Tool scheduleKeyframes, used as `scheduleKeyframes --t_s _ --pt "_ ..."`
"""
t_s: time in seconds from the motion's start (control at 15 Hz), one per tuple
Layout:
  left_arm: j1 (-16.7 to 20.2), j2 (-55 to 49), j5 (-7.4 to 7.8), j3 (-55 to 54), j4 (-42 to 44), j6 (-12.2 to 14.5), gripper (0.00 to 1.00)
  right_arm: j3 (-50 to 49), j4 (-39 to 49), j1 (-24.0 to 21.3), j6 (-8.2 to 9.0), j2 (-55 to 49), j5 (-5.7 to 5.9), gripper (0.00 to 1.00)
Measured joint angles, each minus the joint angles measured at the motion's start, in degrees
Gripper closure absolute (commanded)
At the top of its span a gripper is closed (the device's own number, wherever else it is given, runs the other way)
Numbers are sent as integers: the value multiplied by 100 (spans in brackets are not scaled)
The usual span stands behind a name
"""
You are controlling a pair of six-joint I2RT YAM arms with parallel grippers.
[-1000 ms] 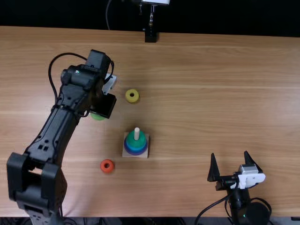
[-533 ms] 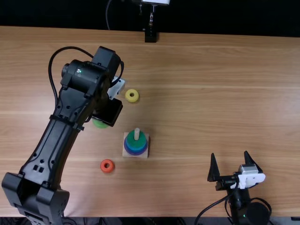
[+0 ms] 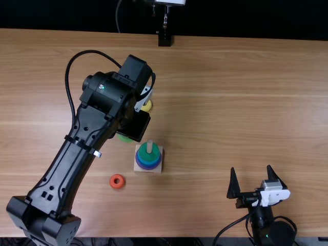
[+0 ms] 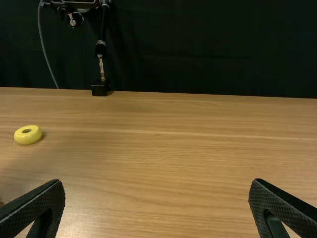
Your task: Build the Hanoi tower: stack the rings onto the peg from bottom to top in this color order: purple, dark blue, light blue, dark green, light green, yellow, orange.
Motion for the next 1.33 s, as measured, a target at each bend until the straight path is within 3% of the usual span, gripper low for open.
scheduleKeyframes --t_s 0.67,0.87,1.33 --pt "-605 101 0 297 50 -479 100 0 -2 0 0 0 2 0" --pt "-750 310 4 313 76 -498 100 0 -4 0 0 0 0 0" --pt "-774 396 20 313 76 -612 100 0 -2 0 -2 -2 2 0"
